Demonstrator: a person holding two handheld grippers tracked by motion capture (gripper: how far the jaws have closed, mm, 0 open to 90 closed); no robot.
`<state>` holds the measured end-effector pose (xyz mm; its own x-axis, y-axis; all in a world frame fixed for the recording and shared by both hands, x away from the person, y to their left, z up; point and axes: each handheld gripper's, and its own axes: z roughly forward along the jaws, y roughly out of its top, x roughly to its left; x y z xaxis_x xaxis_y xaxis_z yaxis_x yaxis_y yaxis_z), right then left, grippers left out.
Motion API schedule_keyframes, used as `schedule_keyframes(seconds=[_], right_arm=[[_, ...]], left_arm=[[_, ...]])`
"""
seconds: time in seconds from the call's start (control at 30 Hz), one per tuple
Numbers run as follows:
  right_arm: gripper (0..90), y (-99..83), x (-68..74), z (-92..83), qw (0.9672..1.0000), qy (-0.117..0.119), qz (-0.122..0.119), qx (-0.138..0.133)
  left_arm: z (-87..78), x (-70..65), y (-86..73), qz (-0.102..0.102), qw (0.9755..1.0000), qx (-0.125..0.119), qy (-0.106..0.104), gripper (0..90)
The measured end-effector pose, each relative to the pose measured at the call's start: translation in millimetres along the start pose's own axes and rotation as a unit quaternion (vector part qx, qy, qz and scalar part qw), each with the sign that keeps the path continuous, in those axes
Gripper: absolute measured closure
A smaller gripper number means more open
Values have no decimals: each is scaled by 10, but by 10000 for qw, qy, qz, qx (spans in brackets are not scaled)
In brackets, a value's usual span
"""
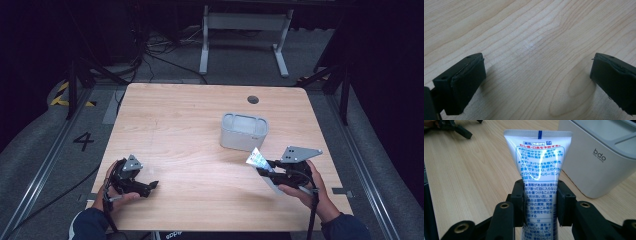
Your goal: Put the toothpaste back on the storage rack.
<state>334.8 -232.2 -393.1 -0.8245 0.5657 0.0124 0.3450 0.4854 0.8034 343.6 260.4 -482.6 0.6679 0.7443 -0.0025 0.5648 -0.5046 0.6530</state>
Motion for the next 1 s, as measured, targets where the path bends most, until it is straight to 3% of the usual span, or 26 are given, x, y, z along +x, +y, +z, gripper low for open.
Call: schedule_keyframes(seconds=[0.13,0.2,1.0], right_arm=[[660,71,15,12,10000,14,-25,-88],[660,110,19,23,9999,-1,-62,-132],[664,471,-48,100,9978,-154,-254,-584]], left_arm=[[2,-9,-3,-70,10000,2,-32,6],[1,1,0,3,10000,-9,8,7],[2,-5,-2,-33,10000,-9,-8,6]])
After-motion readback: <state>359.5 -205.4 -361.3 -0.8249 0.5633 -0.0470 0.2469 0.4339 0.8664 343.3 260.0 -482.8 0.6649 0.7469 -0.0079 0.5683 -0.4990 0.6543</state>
